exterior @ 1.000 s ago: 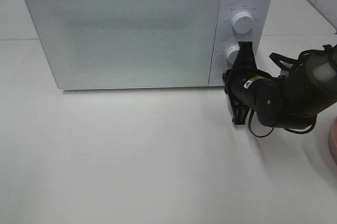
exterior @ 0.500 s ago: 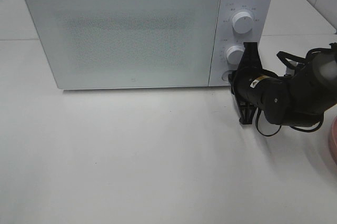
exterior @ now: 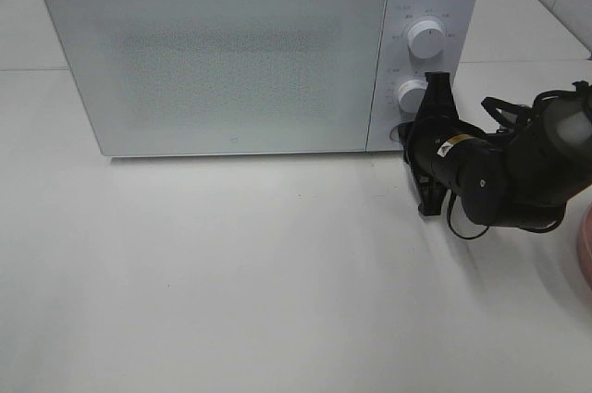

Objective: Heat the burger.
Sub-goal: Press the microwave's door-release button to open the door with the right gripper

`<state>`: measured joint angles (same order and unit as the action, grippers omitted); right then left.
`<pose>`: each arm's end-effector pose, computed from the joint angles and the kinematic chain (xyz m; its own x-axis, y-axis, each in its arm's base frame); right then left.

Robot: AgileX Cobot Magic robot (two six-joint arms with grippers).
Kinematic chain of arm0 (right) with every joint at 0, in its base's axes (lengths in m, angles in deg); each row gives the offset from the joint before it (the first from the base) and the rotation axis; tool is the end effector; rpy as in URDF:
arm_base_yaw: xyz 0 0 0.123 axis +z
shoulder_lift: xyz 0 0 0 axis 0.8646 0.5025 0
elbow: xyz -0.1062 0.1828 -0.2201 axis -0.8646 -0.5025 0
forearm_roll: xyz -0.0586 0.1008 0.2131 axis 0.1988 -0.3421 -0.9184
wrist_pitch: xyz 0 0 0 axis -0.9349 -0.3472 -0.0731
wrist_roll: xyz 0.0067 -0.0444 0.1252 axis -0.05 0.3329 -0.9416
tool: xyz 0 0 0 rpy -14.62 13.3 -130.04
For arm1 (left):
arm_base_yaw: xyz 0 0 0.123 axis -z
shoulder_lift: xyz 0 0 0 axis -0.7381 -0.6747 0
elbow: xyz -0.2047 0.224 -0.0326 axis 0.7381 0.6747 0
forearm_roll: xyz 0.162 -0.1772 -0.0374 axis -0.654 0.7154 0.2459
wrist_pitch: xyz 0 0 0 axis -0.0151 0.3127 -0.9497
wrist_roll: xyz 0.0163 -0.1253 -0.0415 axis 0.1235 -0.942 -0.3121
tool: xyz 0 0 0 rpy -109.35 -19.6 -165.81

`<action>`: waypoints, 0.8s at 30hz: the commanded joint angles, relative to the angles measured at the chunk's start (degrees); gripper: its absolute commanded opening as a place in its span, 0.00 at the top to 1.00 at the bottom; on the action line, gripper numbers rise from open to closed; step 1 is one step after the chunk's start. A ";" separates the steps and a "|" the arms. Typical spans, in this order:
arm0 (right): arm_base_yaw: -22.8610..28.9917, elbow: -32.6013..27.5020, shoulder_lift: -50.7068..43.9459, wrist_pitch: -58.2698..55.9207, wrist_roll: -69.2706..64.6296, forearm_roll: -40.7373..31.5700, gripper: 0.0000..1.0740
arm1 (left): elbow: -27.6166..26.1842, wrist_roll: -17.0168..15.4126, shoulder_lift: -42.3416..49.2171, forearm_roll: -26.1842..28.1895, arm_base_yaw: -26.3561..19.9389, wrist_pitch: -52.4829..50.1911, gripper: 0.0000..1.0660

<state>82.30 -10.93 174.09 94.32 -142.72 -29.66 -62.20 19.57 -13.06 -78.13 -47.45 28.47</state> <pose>0.3873 0.1232 0.0947 -0.1163 0.9932 -0.0071 0.3456 0.0471 0.9372 0.0005 -0.0007 0.2558 -0.4587 -0.0469 -0.8873 -0.0152 0.9989 -0.0449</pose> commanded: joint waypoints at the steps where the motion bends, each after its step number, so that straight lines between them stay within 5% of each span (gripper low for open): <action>1: -0.97 4.58 -1.26 13.46 2.69 -2.46 1.00 | -0.06 0.00 0.92 0.23 0.40 -0.97 0.06; 24: -2.92 10.14 0.74 23.66 6.59 -6.70 1.00 | -0.06 0.00 0.92 0.23 0.40 -0.97 0.06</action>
<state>82.81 -7.27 176.10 92.09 -137.39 -34.76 -62.20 19.57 -13.06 -78.13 -47.45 28.47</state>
